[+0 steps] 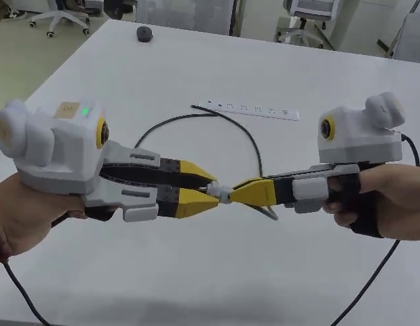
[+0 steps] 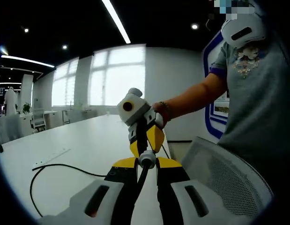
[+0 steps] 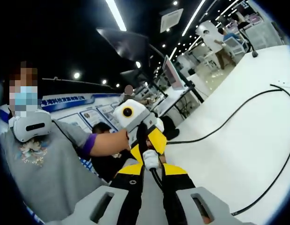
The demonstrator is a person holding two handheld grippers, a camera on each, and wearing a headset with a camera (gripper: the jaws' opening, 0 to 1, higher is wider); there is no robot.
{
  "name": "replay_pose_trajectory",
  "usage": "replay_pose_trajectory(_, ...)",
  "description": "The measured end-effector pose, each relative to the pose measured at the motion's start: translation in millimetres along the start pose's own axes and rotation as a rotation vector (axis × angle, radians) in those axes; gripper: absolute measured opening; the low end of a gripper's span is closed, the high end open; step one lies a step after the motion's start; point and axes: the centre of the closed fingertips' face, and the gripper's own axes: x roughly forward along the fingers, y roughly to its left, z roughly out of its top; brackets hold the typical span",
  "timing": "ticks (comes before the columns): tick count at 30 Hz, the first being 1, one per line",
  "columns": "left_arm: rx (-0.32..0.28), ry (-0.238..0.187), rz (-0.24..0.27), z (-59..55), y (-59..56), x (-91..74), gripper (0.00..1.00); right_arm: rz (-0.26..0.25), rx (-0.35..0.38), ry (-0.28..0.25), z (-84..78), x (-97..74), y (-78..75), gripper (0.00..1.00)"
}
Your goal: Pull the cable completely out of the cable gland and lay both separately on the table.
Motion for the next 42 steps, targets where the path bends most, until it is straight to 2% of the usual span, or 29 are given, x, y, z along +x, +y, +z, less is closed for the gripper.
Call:
replay_pose_trajectory(2, 0.007, 0.007, -0.008, -0.9, -1.4, 1.5, 0.15, -0.004, -0.031, 0.041, -2.3, 2.1, 1.5, 0.10)
replay_pose_trajectory(6, 0.005, 0.006, -0.008, -0.2, -0.6, 1.6, 0.15, -0.010, -0.072, 0.059, 1.4, 1.6, 4.3, 0.08)
replay_pose_trajectory(12, 0.017, -0.005, -0.008, 3.3, 0.4, -0.2, 0.15, 0.004, -0.055, 0.049, 3.6, 1.7, 5.1, 0.08)
replay_pose_trajectory(16, 0.023, -0.006, -0.011, 3.3, -1.3, -0.6, 0.15, 0.019, 0.000, 0.040, 3.1, 1.0, 5.6, 0.08)
replay_pose_trajectory(18, 0.025, 0.003, -0.005, 1.2, -0.7, -0.6, 0.15, 0.002, -0.018, 0.047, 2.0, 1.5, 4.1, 0.07)
replay_pose_trajectory(19, 0.026, 0.009, -0.002, -0.7, -0.1, -0.7, 0.15, -0.022, -0.064, 0.061, 1.3, 1.9, 1.6, 0.07)
replay_pose_trajectory(21, 0.002, 0.007, 0.007, -2.1, 1.8, -1.5, 0.15, -0.046, -0.095, 0.064, 2.6, 2.4, 1.9, 0.07)
replay_pose_trajectory(23, -0.003, 0.009, 0.015, -3.2, 3.5, -2.0, 0.15, -0.083, -0.156, 0.076, 3.6, 2.4, -1.3, 0.06)
replay_pose_trajectory(24, -0.015, 0.012, 0.018, -4.3, 4.5, -1.8, 0.15, -0.111, -0.231, 0.097, 2.9, 2.3, -2.7, 0.06)
replay_pose_trajectory(25, -0.021, 0.013, 0.022, -5.2, 5.5, -1.3, 0.15, -0.126, -0.275, 0.112, 2.5, 2.0, -3.0, 0.06)
replay_pose_trajectory(29, -0.036, 0.006, 0.030, -5.3, 7.0, -0.9, 0.15, -0.152, -0.307, 0.120, 2.4, 2.6, -1.4, 0.06)
replay_pose_trajectory(31, -0.053, 0.009, 0.040, -6.8, 9.0, 0.2, 0.15, -0.180, -0.360, 0.135, 2.5, 1.5, -5.0, 0.06)
replay_pose_trajectory(38, -0.116, 0.019, 0.063, -13.9, 12.9, 0.2, 0.15, -0.317, -0.648, 0.232, -1.3, 4.1, -14.1, 0.06)
replay_pose_trajectory(40, -0.126, 0.023, 0.071, -15.2, 13.8, -0.3, 0.15, -0.347, -0.714, 0.254, -1.2, 4.6, -16.2, 0.06)
replay_pose_trajectory(42, -0.127, 0.025, 0.078, -15.8, 14.8, -1.0, 0.15, -0.365, -0.748, 0.259, -1.3, 5.8, -17.3, 0.06)
